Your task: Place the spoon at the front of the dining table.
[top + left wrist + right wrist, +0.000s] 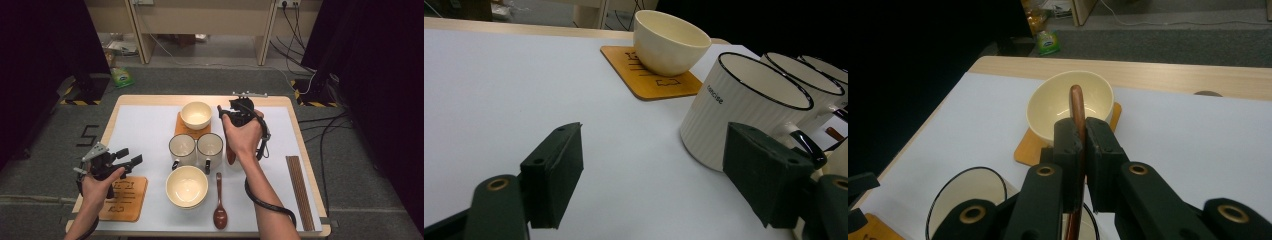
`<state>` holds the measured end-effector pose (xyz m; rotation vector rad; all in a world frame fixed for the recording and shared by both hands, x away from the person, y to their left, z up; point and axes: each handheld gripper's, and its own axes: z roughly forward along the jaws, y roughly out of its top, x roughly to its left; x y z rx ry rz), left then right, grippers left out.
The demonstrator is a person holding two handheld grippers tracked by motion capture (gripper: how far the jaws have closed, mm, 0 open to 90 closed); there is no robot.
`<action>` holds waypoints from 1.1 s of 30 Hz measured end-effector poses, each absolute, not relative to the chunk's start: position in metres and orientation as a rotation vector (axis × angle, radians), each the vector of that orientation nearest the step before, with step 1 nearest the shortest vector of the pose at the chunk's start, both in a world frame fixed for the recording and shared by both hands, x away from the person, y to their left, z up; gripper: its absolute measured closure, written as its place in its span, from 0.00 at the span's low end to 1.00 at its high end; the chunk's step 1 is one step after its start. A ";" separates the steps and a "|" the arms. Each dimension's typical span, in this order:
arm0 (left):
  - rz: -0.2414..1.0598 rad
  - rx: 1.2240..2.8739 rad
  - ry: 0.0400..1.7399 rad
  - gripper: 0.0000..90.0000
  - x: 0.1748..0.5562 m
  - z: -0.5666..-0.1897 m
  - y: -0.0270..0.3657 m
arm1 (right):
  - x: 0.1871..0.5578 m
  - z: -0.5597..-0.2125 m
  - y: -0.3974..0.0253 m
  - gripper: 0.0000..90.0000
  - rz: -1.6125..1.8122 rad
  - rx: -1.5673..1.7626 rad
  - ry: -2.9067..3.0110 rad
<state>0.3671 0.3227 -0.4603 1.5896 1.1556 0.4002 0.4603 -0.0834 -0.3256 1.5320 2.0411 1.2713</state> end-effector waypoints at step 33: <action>0.400 1.590 1.155 0.26 0.367 -0.460 0.323 | 0.474 -0.324 -0.080 0.94 1.379 1.524 1.931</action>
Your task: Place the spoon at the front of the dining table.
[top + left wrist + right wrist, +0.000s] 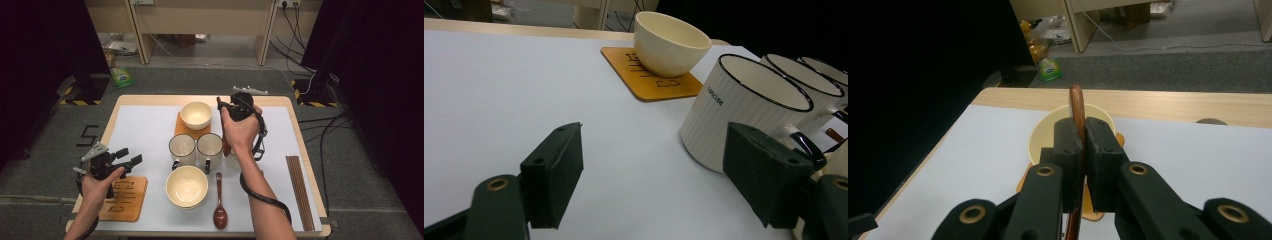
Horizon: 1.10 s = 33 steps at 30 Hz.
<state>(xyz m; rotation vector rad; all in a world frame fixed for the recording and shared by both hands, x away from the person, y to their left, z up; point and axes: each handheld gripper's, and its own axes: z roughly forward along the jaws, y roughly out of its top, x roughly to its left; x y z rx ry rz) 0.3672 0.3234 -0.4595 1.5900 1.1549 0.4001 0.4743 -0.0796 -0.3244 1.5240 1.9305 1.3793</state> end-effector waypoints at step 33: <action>0.400 1.579 1.156 0.26 0.367 -0.458 0.325 | 0.488 -0.327 -0.070 0.94 1.438 1.515 1.875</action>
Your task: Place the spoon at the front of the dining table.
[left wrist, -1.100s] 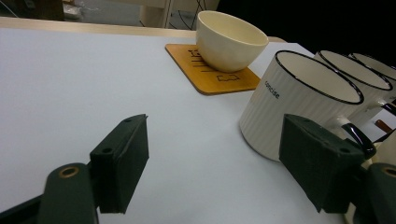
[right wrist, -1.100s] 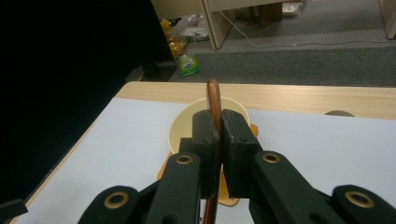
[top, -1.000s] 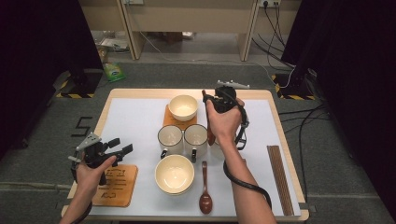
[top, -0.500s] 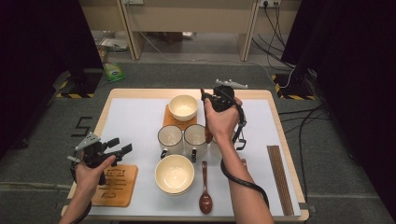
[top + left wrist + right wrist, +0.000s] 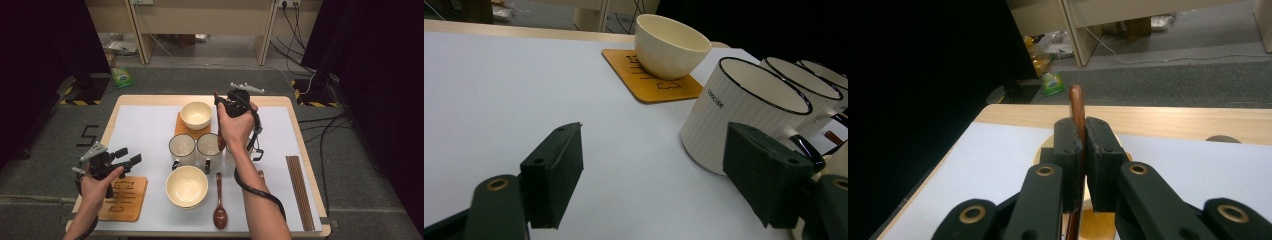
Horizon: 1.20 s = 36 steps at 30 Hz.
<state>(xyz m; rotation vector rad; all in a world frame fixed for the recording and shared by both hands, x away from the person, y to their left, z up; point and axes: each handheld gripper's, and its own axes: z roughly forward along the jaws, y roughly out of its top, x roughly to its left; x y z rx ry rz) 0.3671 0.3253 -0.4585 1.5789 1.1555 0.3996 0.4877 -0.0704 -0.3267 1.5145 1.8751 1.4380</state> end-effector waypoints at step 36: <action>0.401 1.577 1.158 0.26 0.367 -0.458 0.326 | 0.503 -0.326 -0.066 0.94 1.479 1.501 1.824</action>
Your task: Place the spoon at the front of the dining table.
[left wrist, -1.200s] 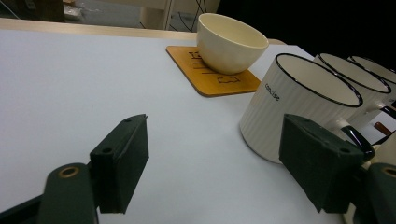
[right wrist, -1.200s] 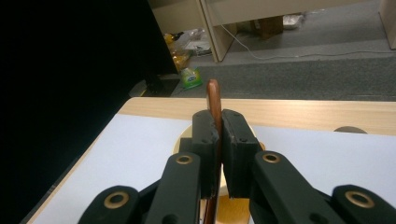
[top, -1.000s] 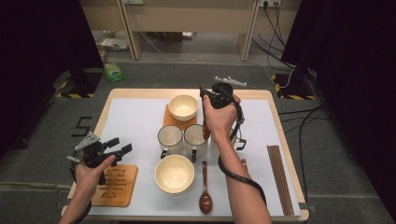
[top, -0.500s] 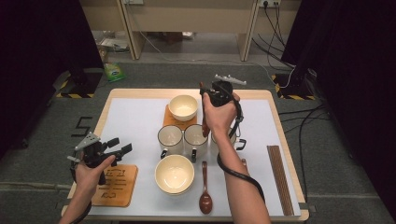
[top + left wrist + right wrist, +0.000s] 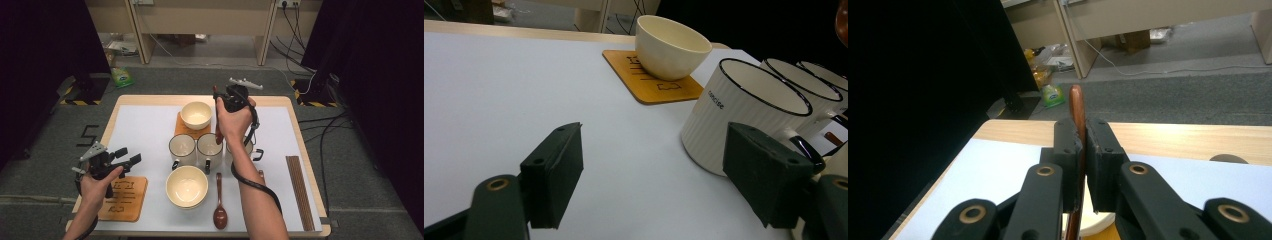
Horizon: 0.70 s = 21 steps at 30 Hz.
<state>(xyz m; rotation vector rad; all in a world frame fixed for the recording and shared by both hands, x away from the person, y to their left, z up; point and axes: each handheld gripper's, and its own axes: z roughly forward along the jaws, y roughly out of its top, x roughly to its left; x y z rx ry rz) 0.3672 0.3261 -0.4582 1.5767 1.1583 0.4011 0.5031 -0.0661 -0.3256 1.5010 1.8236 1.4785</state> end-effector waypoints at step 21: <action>0.397 1.576 1.160 0.26 0.367 -0.459 0.326 | 0.512 -0.327 -0.066 0.94 1.495 1.500 1.795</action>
